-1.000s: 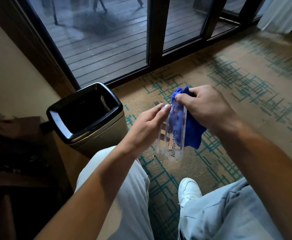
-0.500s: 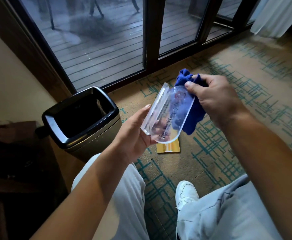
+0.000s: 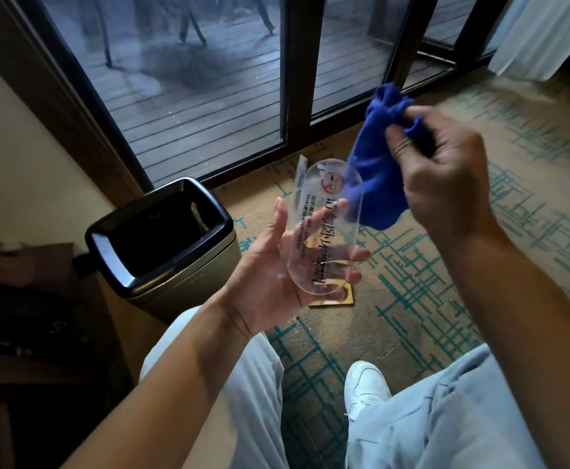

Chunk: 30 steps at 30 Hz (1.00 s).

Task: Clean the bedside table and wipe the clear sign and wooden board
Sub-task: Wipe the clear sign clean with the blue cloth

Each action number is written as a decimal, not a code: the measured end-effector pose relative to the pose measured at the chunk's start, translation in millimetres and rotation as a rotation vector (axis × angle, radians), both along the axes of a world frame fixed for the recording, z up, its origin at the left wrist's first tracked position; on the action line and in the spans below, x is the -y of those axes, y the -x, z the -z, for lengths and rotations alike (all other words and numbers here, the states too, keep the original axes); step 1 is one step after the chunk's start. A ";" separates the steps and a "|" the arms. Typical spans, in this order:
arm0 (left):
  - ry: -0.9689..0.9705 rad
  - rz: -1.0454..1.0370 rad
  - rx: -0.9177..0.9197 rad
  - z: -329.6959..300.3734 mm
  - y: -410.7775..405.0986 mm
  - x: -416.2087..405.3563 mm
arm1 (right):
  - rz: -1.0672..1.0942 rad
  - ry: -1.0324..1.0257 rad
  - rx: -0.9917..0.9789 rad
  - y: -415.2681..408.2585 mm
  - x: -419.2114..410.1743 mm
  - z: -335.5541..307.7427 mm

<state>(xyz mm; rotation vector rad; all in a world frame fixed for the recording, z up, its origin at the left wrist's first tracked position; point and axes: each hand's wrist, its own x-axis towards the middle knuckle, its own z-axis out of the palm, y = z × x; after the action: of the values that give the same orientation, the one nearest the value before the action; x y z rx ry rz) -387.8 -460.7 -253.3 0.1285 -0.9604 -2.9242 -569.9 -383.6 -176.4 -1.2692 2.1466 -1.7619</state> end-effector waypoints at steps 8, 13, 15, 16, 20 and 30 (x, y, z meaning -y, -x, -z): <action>0.213 -0.317 0.235 2.1 6.4 -3.4 | -0.132 0.103 0.223 -18.4 7.2 -4.3; 0.312 -0.430 0.237 -0.3 12.2 -5.2 | -0.177 -0.032 0.185 -41.9 19.8 11.0; 0.310 -0.497 0.245 0.2 13.4 -2.2 | -0.216 -0.056 0.207 -50.4 21.0 17.3; 0.295 -0.527 0.251 0.8 13.5 -0.6 | -0.247 -0.066 0.233 -53.4 20.6 20.0; 0.187 -0.642 0.232 3.0 13.1 7.2 | -0.351 -0.153 0.333 -62.0 16.3 30.3; 0.352 -0.672 0.276 5.2 12.2 17.8 | -0.487 -0.437 0.545 -50.8 10.9 38.2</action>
<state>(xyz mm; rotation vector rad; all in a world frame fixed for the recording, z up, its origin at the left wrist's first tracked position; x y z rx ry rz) -400.0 -478.5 -258.5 0.6956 -1.1652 -2.1293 -519.1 -394.5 -214.6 -0.9456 1.6122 -1.1762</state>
